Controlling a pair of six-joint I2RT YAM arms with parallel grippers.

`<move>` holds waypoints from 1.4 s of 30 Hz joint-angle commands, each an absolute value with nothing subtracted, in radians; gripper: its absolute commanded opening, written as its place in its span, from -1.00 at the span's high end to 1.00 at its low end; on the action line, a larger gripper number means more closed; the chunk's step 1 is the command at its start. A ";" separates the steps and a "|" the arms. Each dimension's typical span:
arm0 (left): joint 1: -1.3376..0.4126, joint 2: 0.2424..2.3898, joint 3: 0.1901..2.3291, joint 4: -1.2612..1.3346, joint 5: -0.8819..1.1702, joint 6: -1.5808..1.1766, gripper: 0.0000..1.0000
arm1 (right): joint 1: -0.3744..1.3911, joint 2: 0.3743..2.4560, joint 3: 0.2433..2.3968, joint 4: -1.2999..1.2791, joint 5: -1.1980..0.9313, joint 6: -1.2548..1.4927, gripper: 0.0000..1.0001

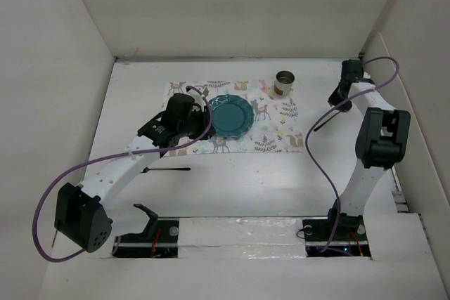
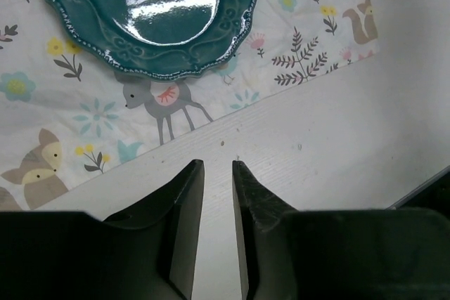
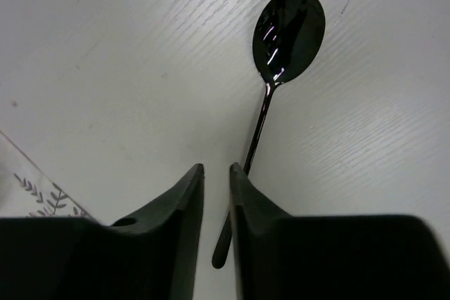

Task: Set the dinner table for one person

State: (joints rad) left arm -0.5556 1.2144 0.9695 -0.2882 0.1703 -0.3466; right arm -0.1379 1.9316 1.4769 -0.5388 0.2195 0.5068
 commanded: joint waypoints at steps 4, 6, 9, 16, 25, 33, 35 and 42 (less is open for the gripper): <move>-0.561 1.216 0.989 -0.265 0.181 -0.337 0.50 | -0.149 1.991 1.514 -0.574 0.236 0.492 0.26; -0.561 1.219 0.994 -0.265 0.176 -0.337 0.49 | -0.158 1.994 1.505 -0.565 0.236 0.500 0.25; -0.561 1.226 0.999 -0.268 0.178 -0.337 0.49 | -0.158 2.000 1.496 -0.571 0.250 0.515 0.25; -0.561 1.236 1.003 -0.262 0.176 -0.337 0.49 | -0.187 2.023 1.490 -0.577 0.224 0.529 0.27; -0.561 1.239 1.006 -0.252 0.163 -0.345 0.49 | -0.206 2.086 1.587 -0.661 0.179 0.494 0.29; -0.561 1.232 0.977 -0.200 0.163 -0.360 0.49 | -0.206 2.158 1.684 -0.778 0.155 0.462 0.49; -0.561 1.226 0.960 -0.192 0.161 -0.362 0.49 | -0.206 2.160 1.683 -0.790 0.163 0.463 0.75; -0.561 1.235 0.954 -0.193 0.161 -0.345 0.50 | -0.187 1.984 1.603 -0.703 0.222 0.453 1.00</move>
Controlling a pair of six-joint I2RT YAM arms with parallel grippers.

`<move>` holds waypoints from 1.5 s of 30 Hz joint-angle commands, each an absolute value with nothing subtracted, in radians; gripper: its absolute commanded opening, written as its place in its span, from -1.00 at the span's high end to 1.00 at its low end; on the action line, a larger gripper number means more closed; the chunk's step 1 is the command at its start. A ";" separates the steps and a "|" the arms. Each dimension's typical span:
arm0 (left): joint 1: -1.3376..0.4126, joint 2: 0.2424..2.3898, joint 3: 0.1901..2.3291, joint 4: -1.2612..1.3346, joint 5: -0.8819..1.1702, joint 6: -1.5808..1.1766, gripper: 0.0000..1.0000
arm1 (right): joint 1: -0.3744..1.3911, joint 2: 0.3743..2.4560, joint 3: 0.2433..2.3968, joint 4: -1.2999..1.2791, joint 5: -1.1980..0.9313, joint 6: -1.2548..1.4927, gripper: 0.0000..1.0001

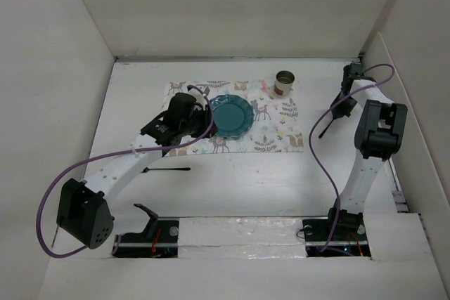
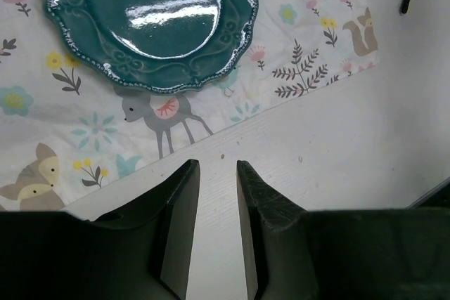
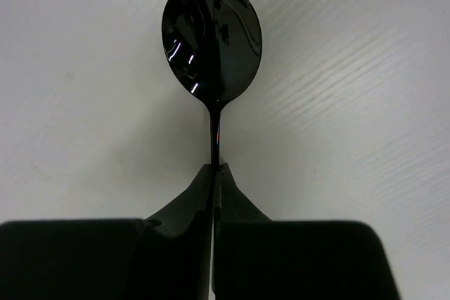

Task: Set the dinner table for one person

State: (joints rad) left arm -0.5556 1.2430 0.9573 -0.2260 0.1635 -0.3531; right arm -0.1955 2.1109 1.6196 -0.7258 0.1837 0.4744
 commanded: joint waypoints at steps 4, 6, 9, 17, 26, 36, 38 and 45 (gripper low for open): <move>-0.519 1.253 1.015 -0.187 0.238 -0.388 0.50 | -0.112 1.864 1.626 -0.700 0.218 0.405 1.00; -0.518 1.269 1.041 -0.164 0.282 -0.423 0.50 | -0.059 1.816 1.611 -0.695 0.204 0.371 1.00; -0.518 1.295 1.101 -0.173 0.295 -0.433 0.49 | 0.070 1.709 1.539 -0.672 0.176 0.324 1.00; -0.518 1.246 1.083 -0.196 0.157 -0.532 0.05 | 0.317 1.693 1.488 -0.666 0.011 0.265 1.00; -0.518 1.197 1.048 -0.216 0.160 -0.587 0.05 | 0.350 1.972 1.723 -0.699 -0.029 0.287 1.00; -0.518 1.085 0.977 -0.302 0.012 -0.661 0.04 | 0.331 2.155 1.778 -0.687 -0.015 0.324 1.00; -0.518 1.072 0.968 -0.311 0.009 -0.669 0.03 | 0.331 2.172 1.782 -0.687 -0.006 0.328 1.00; -0.518 1.008 0.927 -0.354 -0.135 -0.778 0.09 | 0.331 2.180 1.789 -0.690 0.029 0.348 0.57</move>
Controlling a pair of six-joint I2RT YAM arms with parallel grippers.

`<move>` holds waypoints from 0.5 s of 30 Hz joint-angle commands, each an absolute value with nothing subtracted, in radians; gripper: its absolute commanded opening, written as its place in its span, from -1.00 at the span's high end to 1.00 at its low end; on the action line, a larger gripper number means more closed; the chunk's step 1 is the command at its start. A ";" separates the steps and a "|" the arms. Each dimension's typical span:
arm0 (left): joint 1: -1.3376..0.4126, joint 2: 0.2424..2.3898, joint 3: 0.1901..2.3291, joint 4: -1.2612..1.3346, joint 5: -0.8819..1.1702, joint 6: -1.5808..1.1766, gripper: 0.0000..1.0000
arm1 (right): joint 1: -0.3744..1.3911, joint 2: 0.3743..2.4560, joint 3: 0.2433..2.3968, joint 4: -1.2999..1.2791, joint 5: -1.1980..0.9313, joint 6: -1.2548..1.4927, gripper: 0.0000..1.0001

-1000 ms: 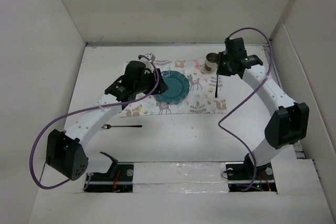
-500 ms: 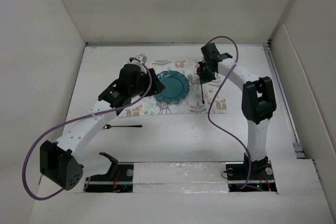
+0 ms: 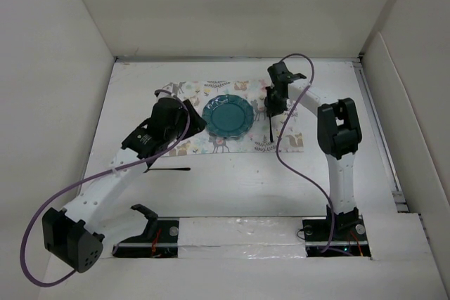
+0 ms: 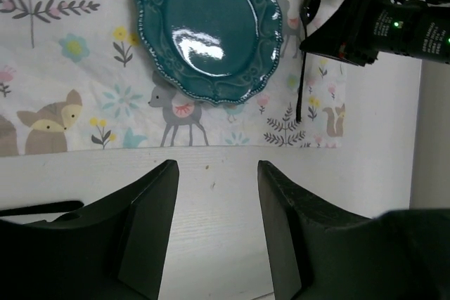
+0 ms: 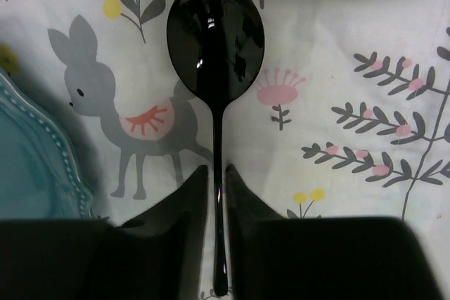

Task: Set the dinner table for one person

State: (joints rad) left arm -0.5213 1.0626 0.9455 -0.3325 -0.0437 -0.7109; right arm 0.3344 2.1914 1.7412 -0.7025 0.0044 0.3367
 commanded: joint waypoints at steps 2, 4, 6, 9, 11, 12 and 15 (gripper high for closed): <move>-0.518 0.988 0.923 -0.364 -0.167 -0.790 0.09 | 0.331 2.158 1.789 -0.692 0.025 0.350 0.33; -0.518 0.991 0.942 -0.392 -0.179 -0.773 0.10 | 0.343 2.097 1.818 -0.715 0.021 0.366 0.08; -0.518 1.003 0.946 -0.400 -0.178 -0.770 0.11 | 0.344 2.056 1.828 -0.722 0.025 0.371 -0.02; -0.518 1.026 0.940 -0.437 -0.158 -0.779 0.25 | 0.365 1.949 1.845 -0.745 0.028 0.390 -0.08; -0.518 1.023 0.922 -0.449 -0.156 -0.814 0.40 | 0.403 1.876 1.797 -0.729 0.035 0.388 0.19; -0.518 0.999 0.898 -0.449 -0.160 -0.831 0.76 | 0.416 1.834 1.763 -0.712 0.028 0.385 0.62; -0.518 0.919 0.842 -0.465 -0.195 -0.923 1.00 | 0.472 1.675 1.587 -0.605 -0.067 0.379 1.00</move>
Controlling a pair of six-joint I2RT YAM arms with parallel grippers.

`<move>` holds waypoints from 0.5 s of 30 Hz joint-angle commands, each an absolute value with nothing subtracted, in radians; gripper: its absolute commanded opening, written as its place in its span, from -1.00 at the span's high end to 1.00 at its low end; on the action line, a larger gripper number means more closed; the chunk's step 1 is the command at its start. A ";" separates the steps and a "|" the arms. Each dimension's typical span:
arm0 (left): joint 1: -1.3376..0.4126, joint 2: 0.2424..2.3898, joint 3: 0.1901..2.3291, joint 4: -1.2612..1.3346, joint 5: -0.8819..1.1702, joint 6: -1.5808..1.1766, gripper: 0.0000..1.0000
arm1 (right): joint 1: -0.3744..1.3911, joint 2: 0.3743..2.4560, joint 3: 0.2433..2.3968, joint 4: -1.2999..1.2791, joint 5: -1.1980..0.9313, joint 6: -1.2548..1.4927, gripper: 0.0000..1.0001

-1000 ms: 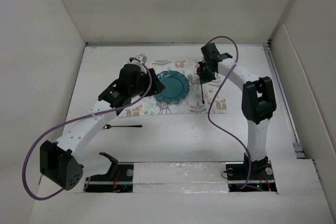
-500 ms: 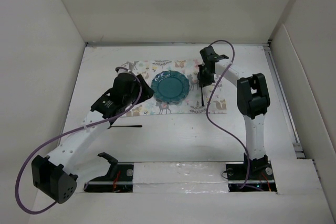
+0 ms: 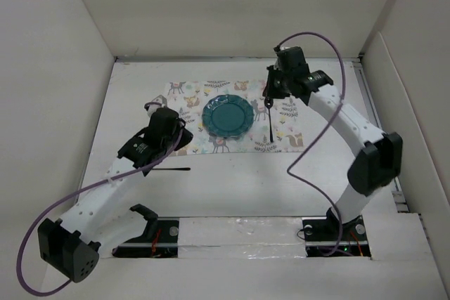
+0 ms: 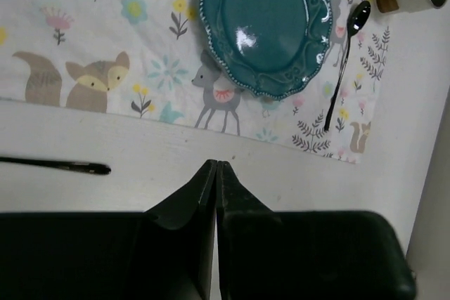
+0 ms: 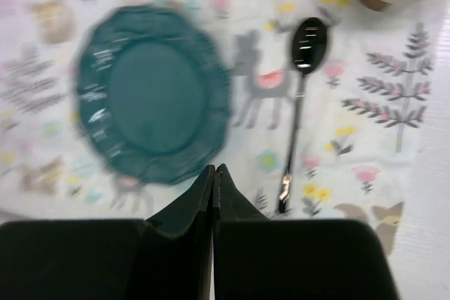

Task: Set the dinner table for one person

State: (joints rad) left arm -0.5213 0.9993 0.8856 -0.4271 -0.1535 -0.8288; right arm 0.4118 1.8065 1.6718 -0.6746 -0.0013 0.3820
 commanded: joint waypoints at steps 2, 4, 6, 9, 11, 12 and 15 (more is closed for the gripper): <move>-0.494 0.893 0.809 -0.500 -0.196 -0.988 1.00 | 0.520 1.582 1.469 -0.583 -0.087 0.385 1.00; -0.494 0.879 0.750 -0.543 -0.199 -1.093 1.00 | 0.554 1.514 1.380 -0.548 -0.089 0.393 1.00; -0.494 0.888 0.697 -0.581 -0.213 -1.190 0.76 | 0.599 1.393 1.251 -0.526 -0.101 0.406 1.00; -0.494 0.879 0.646 -0.673 -0.279 -1.408 0.66 | 0.647 1.218 1.101 -0.509 -0.161 0.413 0.97; -0.494 0.867 0.620 -0.712 -0.313 -1.526 0.44 | 0.658 1.137 1.027 -0.474 -0.227 0.429 0.87; -0.479 0.864 0.606 -0.738 -0.337 -1.552 0.31 | 0.658 1.076 0.978 -0.476 -0.273 0.430 0.83; -0.479 0.882 0.617 -0.801 -0.373 -1.692 0.04 | 0.667 0.999 0.931 -0.477 -0.324 0.433 0.73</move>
State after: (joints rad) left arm -0.4870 0.8864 0.6079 -0.7033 -0.2649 -1.4536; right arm 0.6498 1.0824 0.9501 -0.5453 -0.2214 0.4221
